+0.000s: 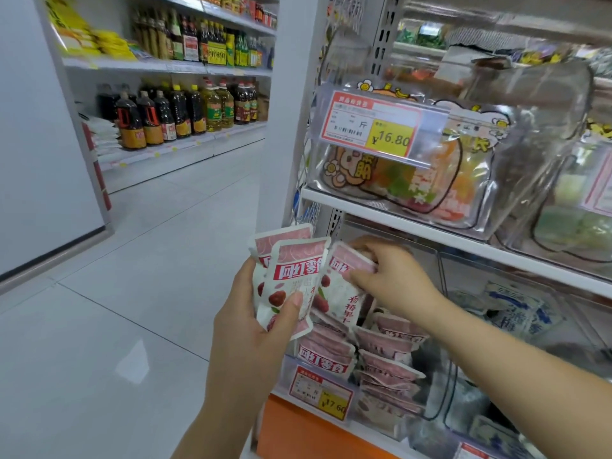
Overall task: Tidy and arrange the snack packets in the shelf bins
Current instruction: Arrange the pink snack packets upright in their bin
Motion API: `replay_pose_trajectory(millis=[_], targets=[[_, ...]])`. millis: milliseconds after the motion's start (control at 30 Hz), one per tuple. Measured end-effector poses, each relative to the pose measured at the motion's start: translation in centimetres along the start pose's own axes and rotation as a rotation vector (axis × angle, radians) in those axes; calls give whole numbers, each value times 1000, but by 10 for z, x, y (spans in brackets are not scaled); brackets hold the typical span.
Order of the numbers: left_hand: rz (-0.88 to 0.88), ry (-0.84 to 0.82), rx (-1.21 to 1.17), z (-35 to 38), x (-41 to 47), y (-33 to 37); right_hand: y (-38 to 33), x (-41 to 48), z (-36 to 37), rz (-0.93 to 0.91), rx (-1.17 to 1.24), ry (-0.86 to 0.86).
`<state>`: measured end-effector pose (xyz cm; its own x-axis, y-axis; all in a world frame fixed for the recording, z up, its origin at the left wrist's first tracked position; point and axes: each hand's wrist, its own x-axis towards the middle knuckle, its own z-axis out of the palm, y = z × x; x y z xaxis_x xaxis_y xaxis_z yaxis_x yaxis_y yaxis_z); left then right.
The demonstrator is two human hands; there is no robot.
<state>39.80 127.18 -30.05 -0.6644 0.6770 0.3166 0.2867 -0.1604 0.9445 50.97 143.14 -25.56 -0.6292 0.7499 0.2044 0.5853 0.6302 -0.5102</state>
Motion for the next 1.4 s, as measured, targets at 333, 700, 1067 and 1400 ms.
replay_pose_trajectory(millis=[333,700,1067,1400], targets=[[15,-31,31,7,4,-2,33,-34,-8,-110,95,442],[10,-30,-14,11,-1,5,82,-8,-12,-16,-466,99],[46,-3,-45,4,2,1,18,-18,-7,-206,-124,-318],[57,-20,11,6,3,-6,0,43,39,-85,-452,-1148]])
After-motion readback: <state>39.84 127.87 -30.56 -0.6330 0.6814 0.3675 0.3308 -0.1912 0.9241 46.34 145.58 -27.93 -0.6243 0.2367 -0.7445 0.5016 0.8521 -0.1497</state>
